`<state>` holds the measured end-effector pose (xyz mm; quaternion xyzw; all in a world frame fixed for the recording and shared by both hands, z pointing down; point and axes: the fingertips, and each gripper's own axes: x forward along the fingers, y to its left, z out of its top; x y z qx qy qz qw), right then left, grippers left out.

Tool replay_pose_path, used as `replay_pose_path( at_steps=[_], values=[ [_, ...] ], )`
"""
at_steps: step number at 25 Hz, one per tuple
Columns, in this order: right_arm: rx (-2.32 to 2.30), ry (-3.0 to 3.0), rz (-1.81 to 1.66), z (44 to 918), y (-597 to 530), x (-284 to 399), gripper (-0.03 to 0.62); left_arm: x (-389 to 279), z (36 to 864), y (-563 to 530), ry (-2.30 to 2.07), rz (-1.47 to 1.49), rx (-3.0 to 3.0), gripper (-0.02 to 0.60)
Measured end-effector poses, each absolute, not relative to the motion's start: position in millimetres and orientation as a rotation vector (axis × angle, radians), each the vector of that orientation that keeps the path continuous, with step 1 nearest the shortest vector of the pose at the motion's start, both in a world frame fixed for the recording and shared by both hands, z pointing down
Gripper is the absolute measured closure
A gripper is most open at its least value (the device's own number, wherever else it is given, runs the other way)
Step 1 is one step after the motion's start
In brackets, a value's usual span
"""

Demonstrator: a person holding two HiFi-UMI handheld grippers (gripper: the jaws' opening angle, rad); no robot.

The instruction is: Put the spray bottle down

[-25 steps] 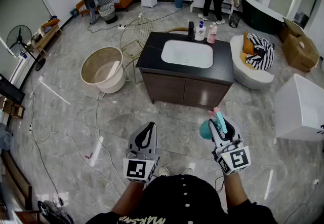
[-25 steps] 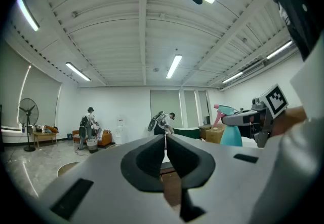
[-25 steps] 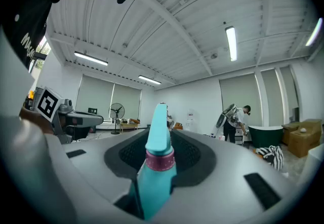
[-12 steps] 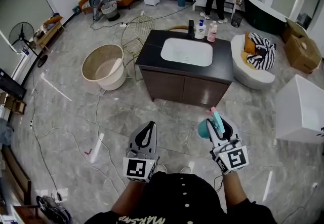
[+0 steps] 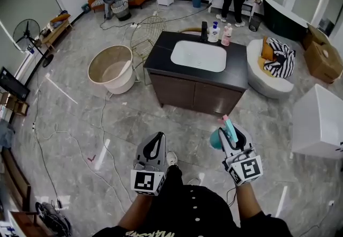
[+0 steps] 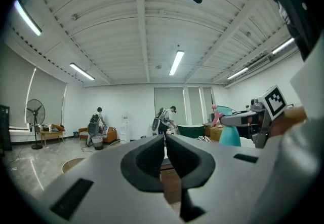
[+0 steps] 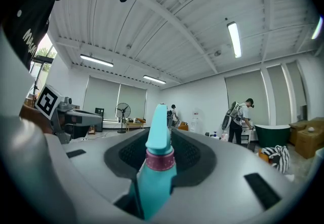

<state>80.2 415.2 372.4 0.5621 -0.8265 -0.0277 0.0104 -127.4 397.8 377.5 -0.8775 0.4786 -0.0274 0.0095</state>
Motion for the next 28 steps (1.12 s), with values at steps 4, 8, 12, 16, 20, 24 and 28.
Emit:
replay_pose_path(
  at_steps=[4,8,12,16,20,24,28],
  values=[
    [1.761,-2.581,-0.093,375,397,85,0.468,-123,380,379,1.500,-0.069,-2.750,0.560],
    [1.772,-2.570,-0.094,377,372,88,0.468,-118,383,350,1.483,-0.066,-2.761,0.560],
    [1.774,-2.564,-0.088,377,341,90,0.468,-116,384,314,1.479,-0.062,-2.762,0.560],
    [1.778,-2.561,-0.096,375,305,93,0.468,-110,382,276,1.463,-0.053,-2.765,0.560],
    [1.787,-2.556,-0.102,373,270,94,0.468,-109,382,240,1.460,-0.054,-2.770,0.560],
    [1.790,-2.551,-0.106,368,238,91,0.468,-111,379,207,1.450,-0.043,-2.780,0.560],
    [1.806,-2.534,-0.113,365,206,85,0.468,-119,373,174,1.440,-0.015,-2.792,0.560]
  ],
)
